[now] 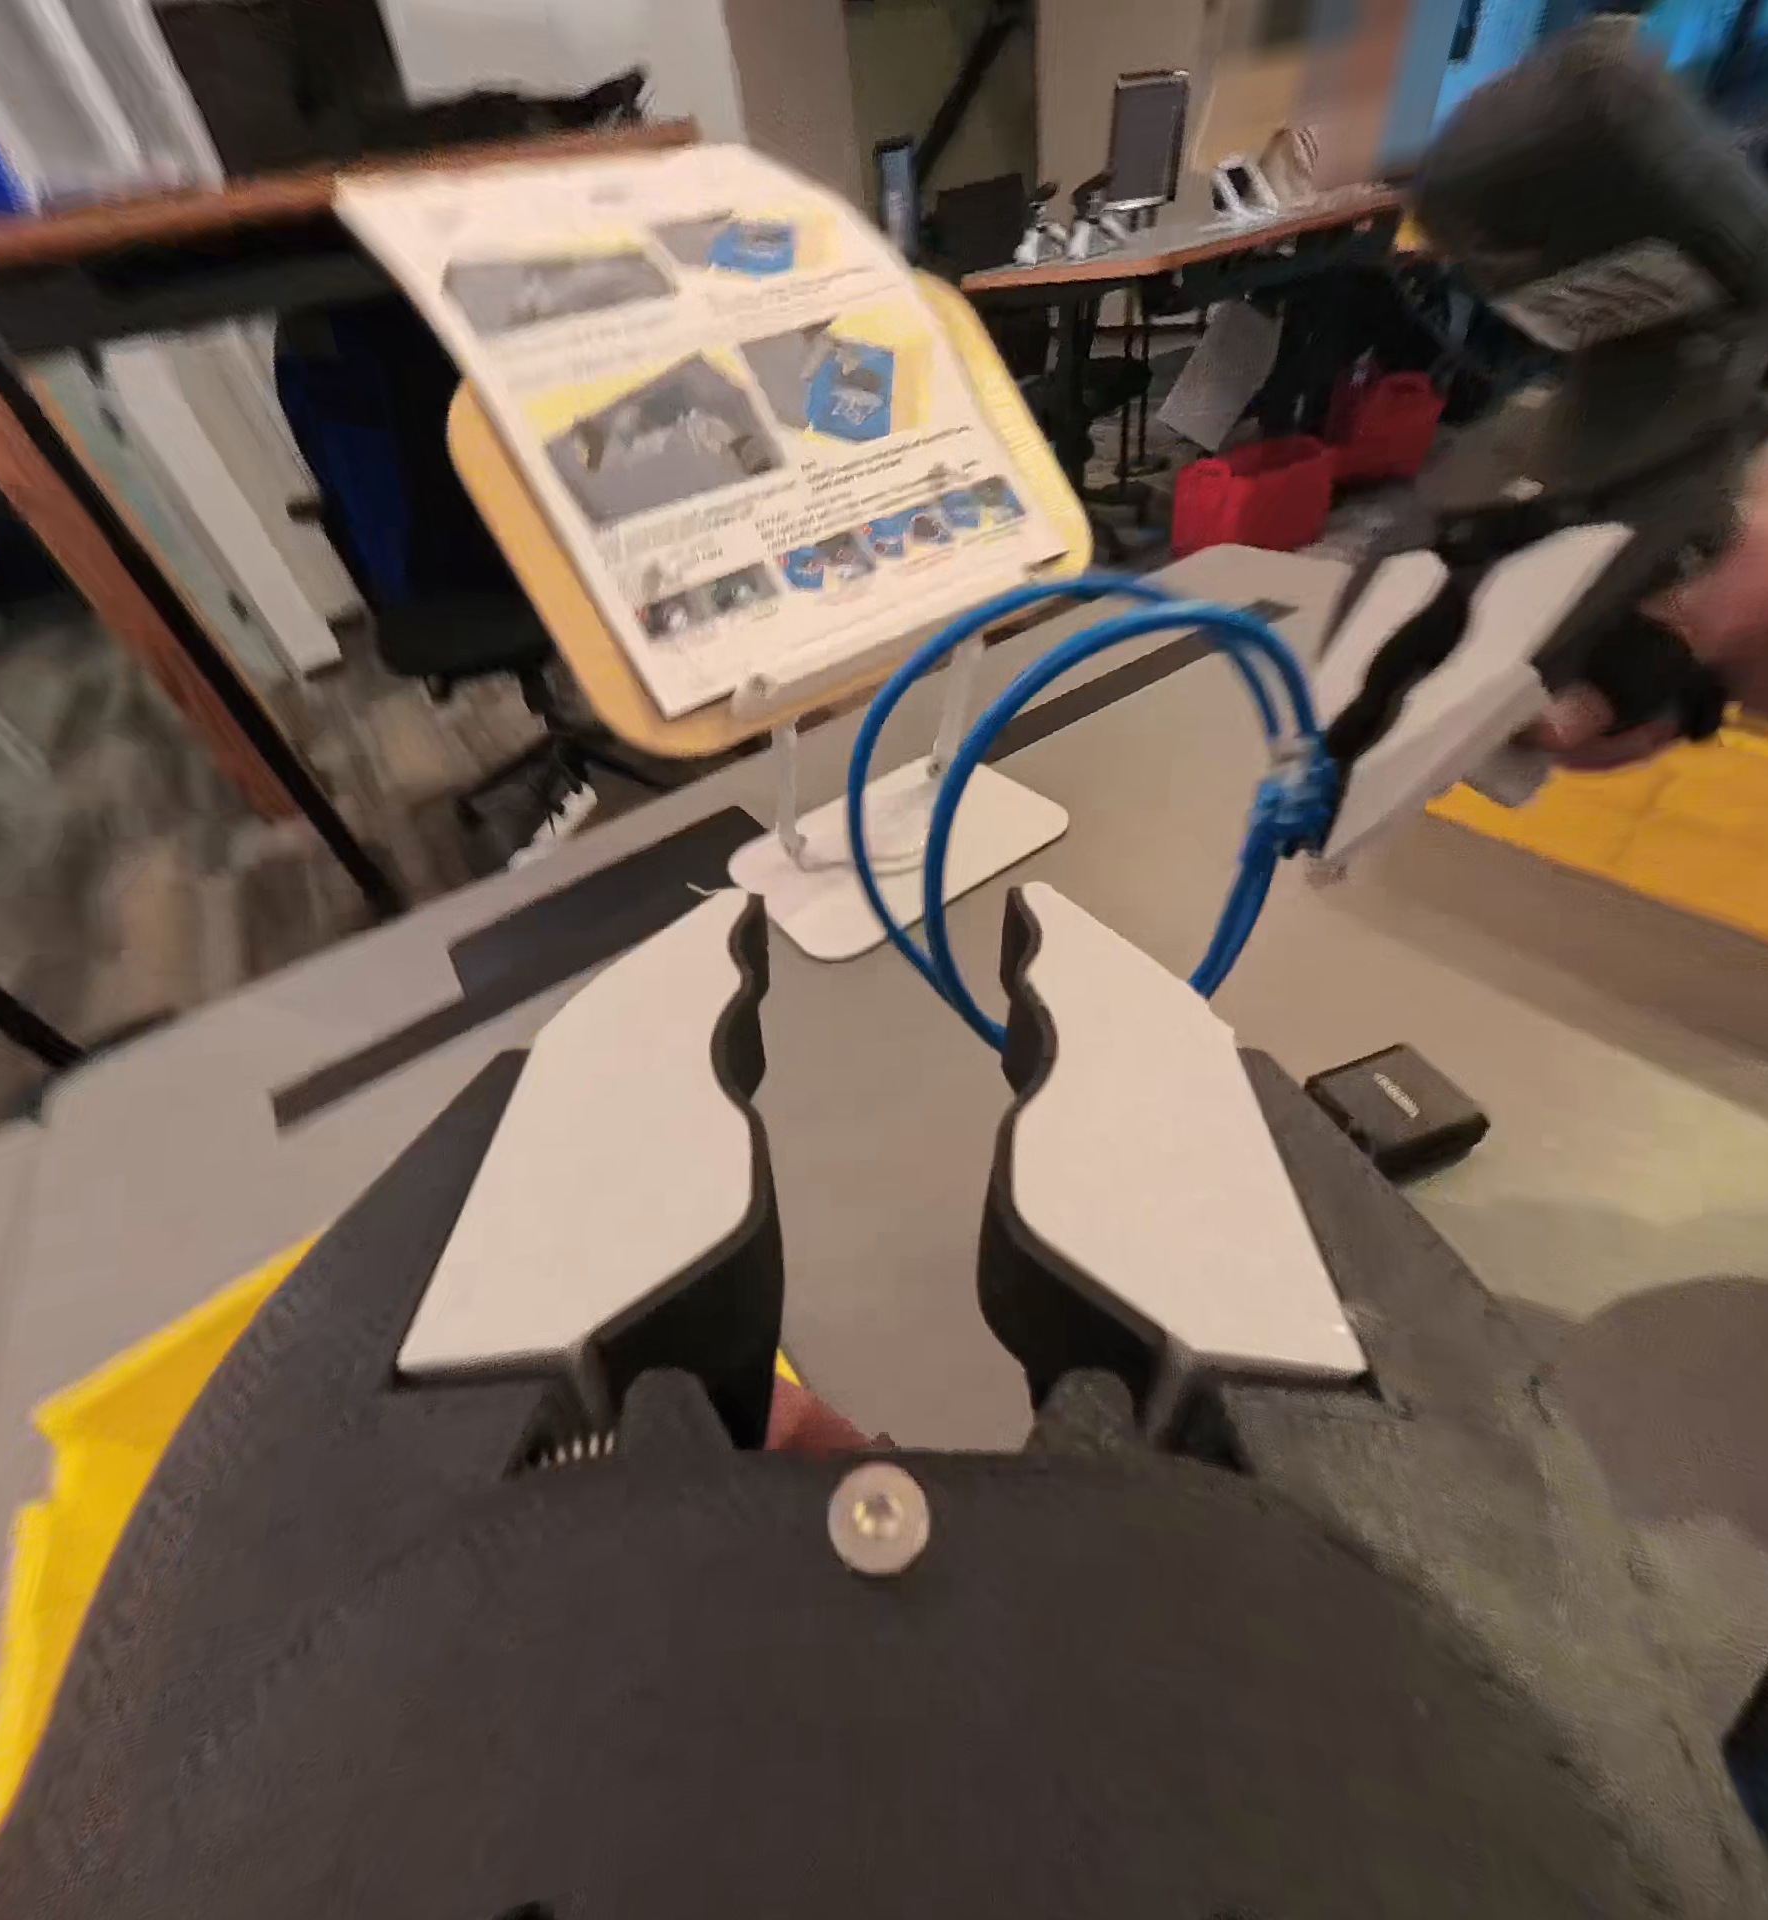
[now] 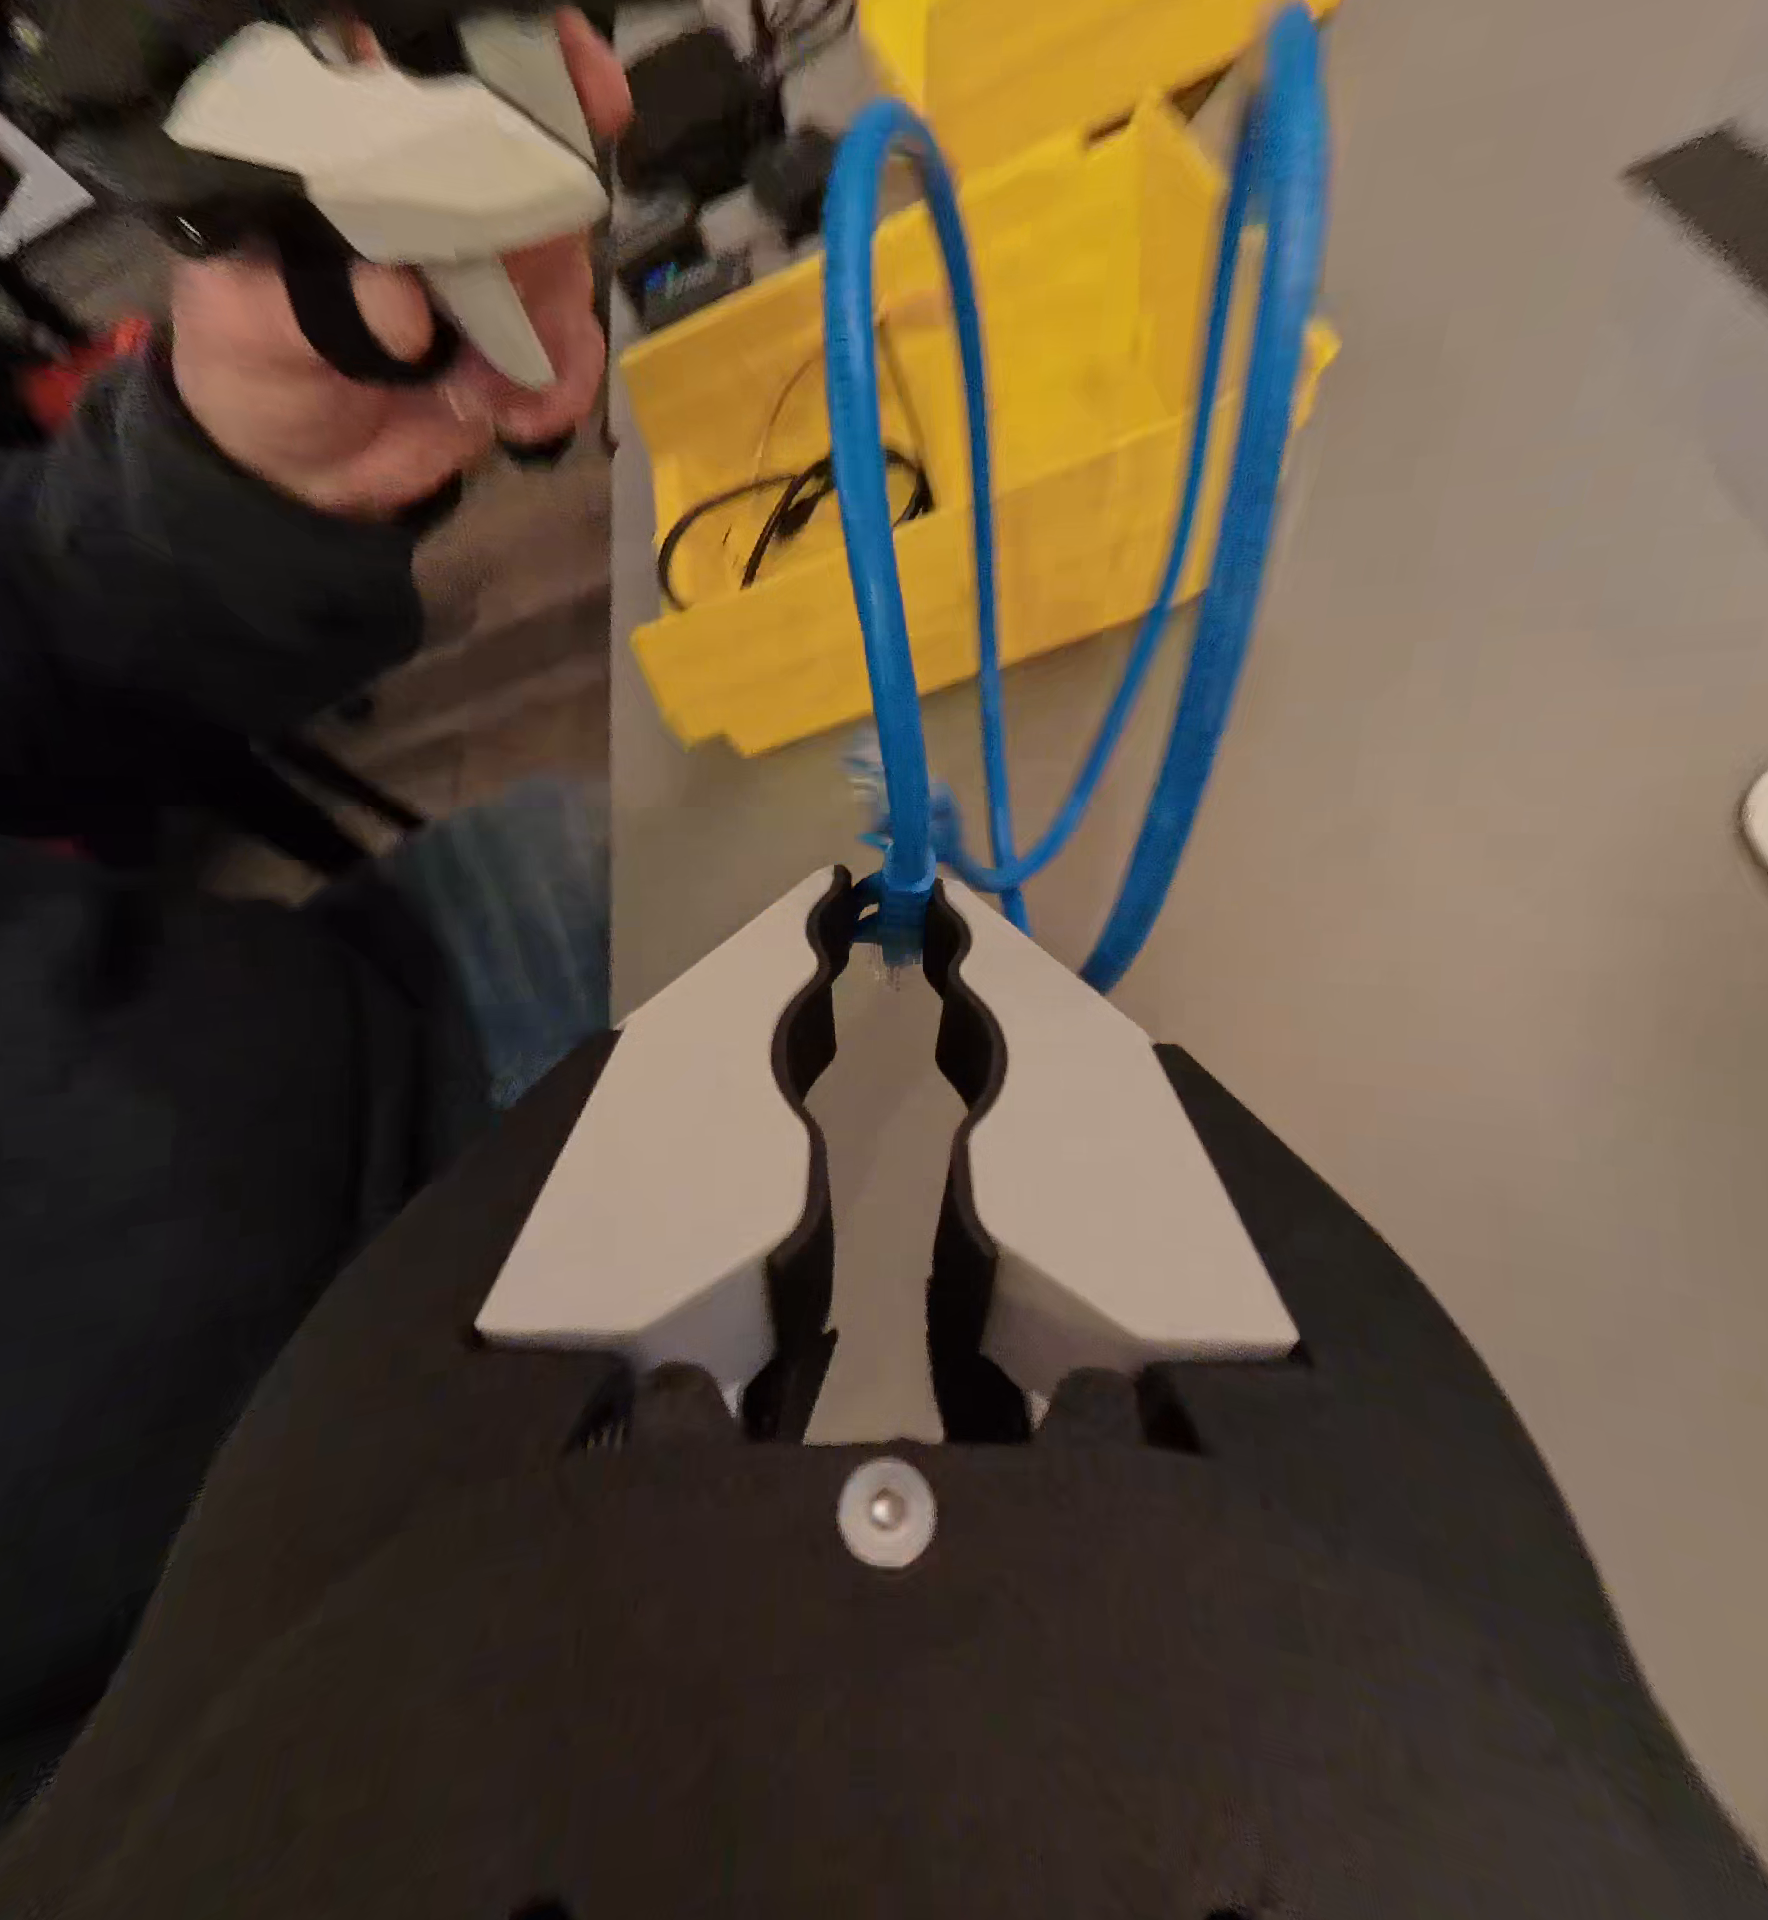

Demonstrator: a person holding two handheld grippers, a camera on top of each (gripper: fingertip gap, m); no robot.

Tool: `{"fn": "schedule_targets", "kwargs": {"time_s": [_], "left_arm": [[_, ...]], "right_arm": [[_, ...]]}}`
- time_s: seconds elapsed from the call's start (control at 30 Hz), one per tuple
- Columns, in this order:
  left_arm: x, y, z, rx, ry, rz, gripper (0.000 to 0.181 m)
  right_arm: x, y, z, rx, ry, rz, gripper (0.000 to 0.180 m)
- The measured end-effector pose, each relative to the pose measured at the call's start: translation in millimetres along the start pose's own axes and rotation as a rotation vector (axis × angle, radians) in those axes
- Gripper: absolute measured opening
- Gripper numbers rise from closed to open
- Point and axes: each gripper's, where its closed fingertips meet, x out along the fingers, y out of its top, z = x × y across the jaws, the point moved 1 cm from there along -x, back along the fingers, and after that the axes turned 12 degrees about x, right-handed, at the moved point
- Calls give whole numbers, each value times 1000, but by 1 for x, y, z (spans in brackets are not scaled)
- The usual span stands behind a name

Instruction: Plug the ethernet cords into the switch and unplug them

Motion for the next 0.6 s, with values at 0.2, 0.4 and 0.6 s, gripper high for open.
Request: {"fn": "schedule_targets", "kwargs": {"time_s": [0.2, 0.4, 0.6], "left_arm": [[13, 43, 81, 623, -202, 11, 34], [49, 14, 123, 935, -410, -92, 42], [67, -20, 121, 1037, -456, -281, 6]], "right_arm": [[8, -21, -8, -72, 121, -387, 12], [11, -36, -21, -149, 310, -623, 12], [13, -43, -25, -234, 339, -737, 12]]}}
